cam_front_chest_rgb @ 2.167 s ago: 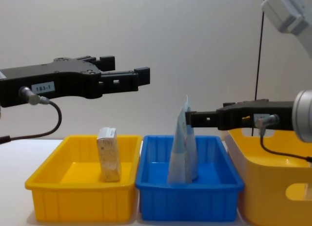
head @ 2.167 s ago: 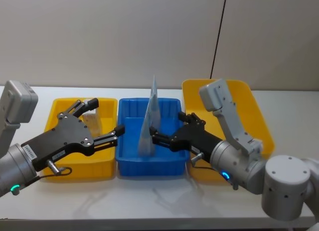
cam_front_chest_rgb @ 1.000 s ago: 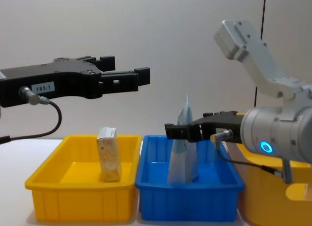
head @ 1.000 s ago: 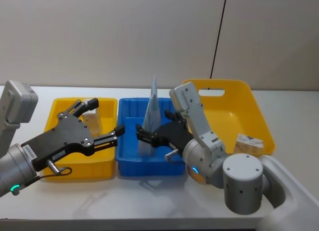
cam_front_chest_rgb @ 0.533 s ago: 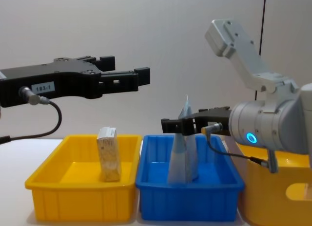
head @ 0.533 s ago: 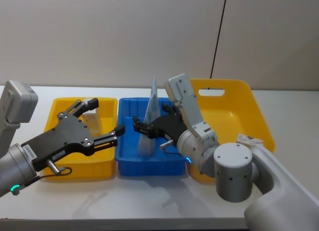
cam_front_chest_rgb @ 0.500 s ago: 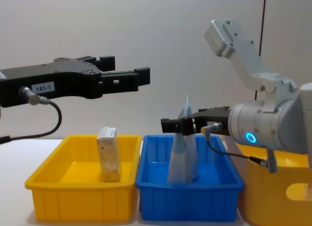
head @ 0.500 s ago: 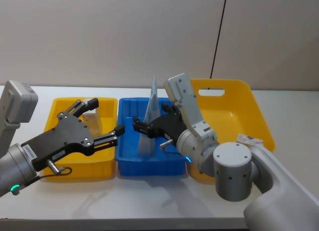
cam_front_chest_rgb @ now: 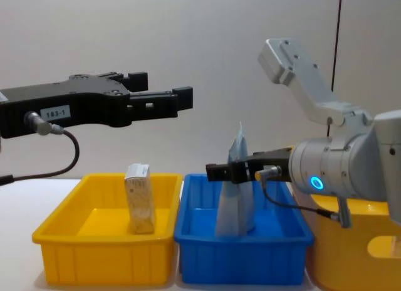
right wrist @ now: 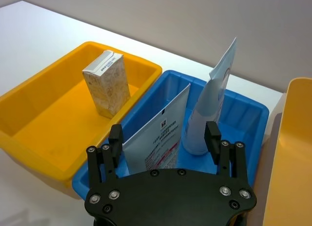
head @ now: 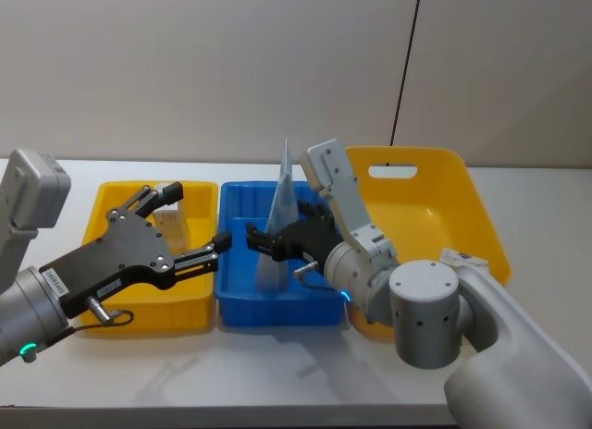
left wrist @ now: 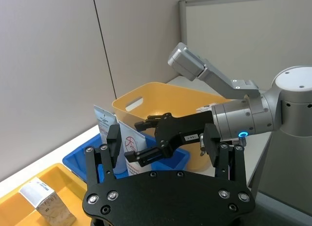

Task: Bimanual collaborative sorting of washing and personal care products

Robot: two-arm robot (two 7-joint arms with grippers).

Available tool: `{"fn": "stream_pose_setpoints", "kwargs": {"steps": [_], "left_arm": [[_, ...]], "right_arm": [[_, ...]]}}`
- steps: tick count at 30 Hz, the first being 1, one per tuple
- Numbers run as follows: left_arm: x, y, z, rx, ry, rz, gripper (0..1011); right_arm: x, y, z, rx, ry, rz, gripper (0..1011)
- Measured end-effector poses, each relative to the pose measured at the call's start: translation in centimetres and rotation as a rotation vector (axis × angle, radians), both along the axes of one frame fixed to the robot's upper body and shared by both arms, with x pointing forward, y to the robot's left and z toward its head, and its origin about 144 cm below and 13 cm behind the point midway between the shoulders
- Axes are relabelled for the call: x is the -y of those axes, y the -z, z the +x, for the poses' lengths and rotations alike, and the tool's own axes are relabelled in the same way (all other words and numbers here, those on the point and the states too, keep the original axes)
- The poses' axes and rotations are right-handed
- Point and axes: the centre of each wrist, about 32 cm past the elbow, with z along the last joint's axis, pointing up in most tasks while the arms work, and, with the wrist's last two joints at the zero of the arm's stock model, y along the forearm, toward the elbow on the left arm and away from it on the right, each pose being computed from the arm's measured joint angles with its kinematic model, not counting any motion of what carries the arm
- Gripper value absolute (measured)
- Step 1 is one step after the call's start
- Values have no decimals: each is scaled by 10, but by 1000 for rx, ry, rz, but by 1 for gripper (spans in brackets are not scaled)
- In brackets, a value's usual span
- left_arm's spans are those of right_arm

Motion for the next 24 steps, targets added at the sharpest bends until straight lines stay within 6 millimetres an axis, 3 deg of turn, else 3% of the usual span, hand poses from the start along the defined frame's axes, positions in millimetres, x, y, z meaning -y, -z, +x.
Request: {"fn": "stream_pose_setpoints", "kwargs": {"steps": [5, 9, 19, 21, 24], "left_arm": [[0, 0, 0, 0, 0, 0, 1001], [0, 0, 0, 0, 0, 0, 1001], [0, 0, 0, 0, 0, 0, 1001], [0, 0, 0, 0, 0, 0, 1001], [0, 0, 0, 0, 0, 0, 1001]], "right_arm": [[0, 1, 1, -14, 1, 0, 1003], [0, 2, 2, -20, 1, 1, 946], [0, 3, 3, -32, 2, 2, 655], [0, 3, 3, -34, 2, 2, 555], [0, 3, 4, -35, 2, 2, 496]]}}
